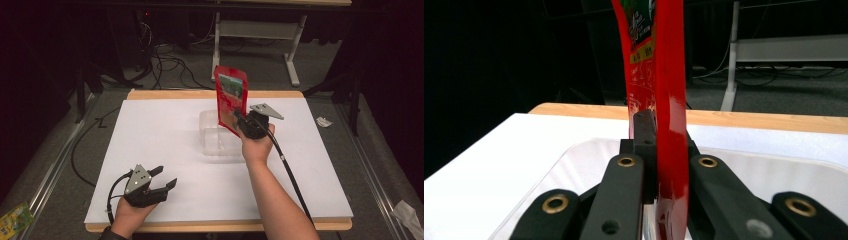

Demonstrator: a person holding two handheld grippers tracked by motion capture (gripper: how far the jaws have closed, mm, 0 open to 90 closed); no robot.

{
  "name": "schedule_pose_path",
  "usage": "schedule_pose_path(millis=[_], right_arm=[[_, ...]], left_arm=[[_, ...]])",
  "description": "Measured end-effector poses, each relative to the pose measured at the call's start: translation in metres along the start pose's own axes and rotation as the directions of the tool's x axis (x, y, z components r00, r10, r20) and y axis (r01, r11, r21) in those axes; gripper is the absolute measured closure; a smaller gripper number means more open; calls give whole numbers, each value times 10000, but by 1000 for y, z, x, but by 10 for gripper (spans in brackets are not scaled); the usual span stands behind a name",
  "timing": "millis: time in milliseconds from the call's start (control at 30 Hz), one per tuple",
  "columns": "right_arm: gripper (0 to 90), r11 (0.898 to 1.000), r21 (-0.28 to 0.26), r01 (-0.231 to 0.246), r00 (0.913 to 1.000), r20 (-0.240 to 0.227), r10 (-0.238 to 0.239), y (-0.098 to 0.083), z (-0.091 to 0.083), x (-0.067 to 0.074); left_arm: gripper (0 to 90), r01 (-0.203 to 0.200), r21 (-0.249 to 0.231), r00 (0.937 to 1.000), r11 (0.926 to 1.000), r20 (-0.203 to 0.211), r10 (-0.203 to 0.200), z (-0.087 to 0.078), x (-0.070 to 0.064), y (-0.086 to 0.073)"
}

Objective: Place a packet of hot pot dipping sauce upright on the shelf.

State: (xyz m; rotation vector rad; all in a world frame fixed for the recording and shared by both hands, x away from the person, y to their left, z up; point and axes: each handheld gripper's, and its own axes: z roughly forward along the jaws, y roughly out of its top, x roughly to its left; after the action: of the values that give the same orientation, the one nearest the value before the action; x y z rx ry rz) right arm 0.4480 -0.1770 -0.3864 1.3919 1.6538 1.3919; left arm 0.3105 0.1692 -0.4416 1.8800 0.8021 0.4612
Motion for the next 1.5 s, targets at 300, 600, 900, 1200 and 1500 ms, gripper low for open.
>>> schedule_pose_path(millis=[300,600,900,1200,1500], right_arm=[[890,9999,-128,-60,9994,346,64,-7,5,6],[889,9997,-108,-206,9991,358,210,-17,7,13],[888,9989,-8,-473,9986,245,473,-30,8,8],[870,9978,74,-662,9978,36,661,-38,3,3],[858,9982,550,-256,9997,-33,259,-39,-4,-2]], left_arm=[[353,-41,51,10000,10000,54,40,1,0,0],[353,-57,62,10000,10000,23,57,1,-1,1],[353,-47,74,10000,10000,41,46,1,0,1],[353,-51,74,10000,10000,29,51,1,0,1],[353,-53,88,10000,9999,21,53,2,-1,1]])
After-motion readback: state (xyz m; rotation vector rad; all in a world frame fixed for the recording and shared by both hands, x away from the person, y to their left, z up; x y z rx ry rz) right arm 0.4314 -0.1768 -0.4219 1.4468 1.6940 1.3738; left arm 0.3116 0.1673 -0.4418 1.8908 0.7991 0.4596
